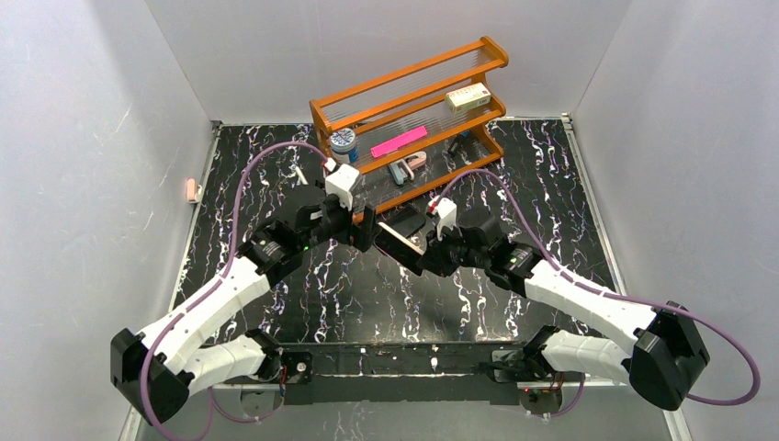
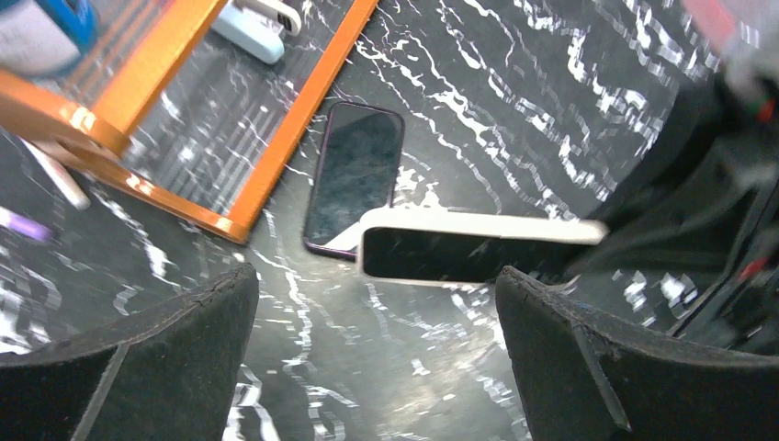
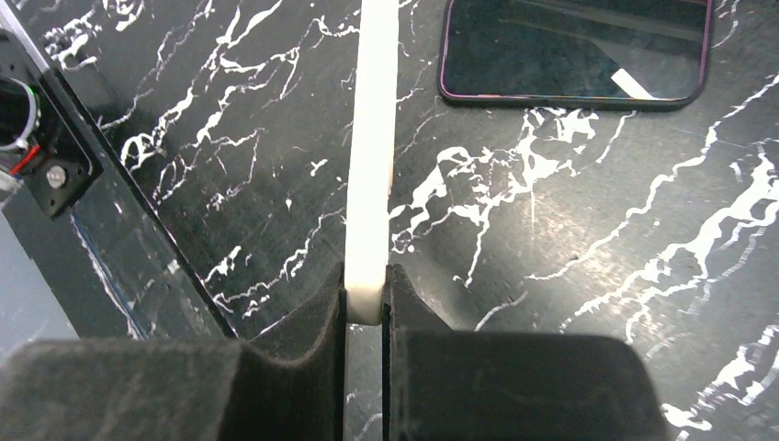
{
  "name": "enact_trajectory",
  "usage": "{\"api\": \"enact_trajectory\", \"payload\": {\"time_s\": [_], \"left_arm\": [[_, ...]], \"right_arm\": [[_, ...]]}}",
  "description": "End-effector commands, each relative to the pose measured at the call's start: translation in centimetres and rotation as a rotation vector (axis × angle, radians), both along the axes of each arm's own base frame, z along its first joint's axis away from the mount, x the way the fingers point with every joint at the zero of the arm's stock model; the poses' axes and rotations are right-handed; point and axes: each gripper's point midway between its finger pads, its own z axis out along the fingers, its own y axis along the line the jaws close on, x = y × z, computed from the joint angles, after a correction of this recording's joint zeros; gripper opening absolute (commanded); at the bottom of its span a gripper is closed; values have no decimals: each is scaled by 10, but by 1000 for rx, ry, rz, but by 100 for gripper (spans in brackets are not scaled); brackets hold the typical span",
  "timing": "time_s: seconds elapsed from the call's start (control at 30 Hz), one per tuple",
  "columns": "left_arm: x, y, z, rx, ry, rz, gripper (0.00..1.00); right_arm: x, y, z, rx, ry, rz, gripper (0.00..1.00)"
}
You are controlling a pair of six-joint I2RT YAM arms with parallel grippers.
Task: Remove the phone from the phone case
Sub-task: Pick up the phone at the center of the board, then adjust the phone.
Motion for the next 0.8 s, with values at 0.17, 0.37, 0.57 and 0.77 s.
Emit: {"api": "enact_trajectory", "payload": {"time_s": [0.17, 0.37, 0.57, 0.77], "left_arm": [[-28, -4, 18, 260, -308, -432, 98], [-46, -21, 3, 299, -278, -638, 94], [-66, -34, -1, 315, -325, -800, 91], [-70, -47, -16, 337, -285, -910, 86]], "right_arm": [[5, 2, 45, -72, -89, 119, 1], [3, 9, 45, -116, -63, 199, 1], [-3, 20, 52, -94, -73, 294, 1], [-8, 27, 65, -46, -133, 377, 1]]}}
